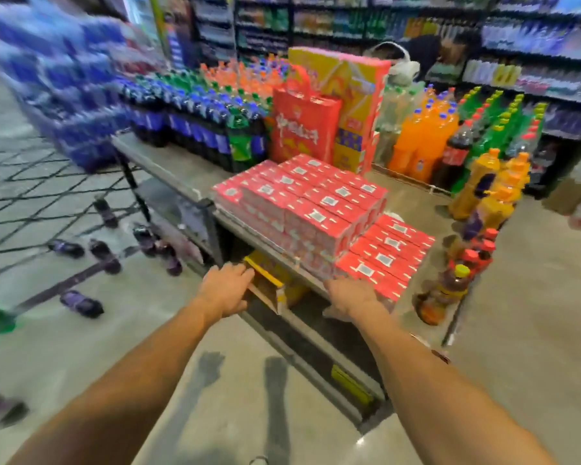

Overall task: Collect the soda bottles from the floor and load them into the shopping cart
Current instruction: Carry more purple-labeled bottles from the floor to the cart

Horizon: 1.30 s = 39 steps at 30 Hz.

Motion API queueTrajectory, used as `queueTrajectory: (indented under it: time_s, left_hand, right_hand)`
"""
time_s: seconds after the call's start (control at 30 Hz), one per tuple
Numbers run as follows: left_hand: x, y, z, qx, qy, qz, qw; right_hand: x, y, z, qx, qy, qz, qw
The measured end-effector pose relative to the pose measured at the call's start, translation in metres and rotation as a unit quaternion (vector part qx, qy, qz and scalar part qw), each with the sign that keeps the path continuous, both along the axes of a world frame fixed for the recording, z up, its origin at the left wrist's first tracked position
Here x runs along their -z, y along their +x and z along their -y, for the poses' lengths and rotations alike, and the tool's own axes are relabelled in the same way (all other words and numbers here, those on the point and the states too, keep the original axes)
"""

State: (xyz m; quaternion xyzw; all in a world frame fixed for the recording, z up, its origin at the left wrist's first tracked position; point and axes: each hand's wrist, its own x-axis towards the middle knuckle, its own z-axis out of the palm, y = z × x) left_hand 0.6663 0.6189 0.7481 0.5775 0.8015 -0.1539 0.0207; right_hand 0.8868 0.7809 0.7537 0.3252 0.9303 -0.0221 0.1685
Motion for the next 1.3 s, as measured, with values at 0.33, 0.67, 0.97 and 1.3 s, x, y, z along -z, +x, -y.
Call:
queueTrajectory:
  time_s: [0.33,0.67,0.97,1.3]
  left_hand:
    - [0.005,-0.138,0.171,-0.212,0.003,0.004,0.977]
    - [0.005,-0.275,0.261,-0.291,-0.02,-0.014,0.956]
    - [0.03,-0.383,0.267,-0.323,-0.016,-0.002,0.946]
    - [0.054,-0.532,0.239,-0.367,-0.032,0.023,0.929]
  right_hand:
    - [0.01,-0.22,0.088,-0.204,-0.005,-0.004,0.979]
    - [0.016,-0.401,0.159,-0.265,-0.02,-0.001,0.964]
    - [0.037,-0.535,0.158,-0.3,-0.019,0.019,0.954]
    - [0.047,-0.726,0.122,-0.355,-0.036,0.04,0.933]
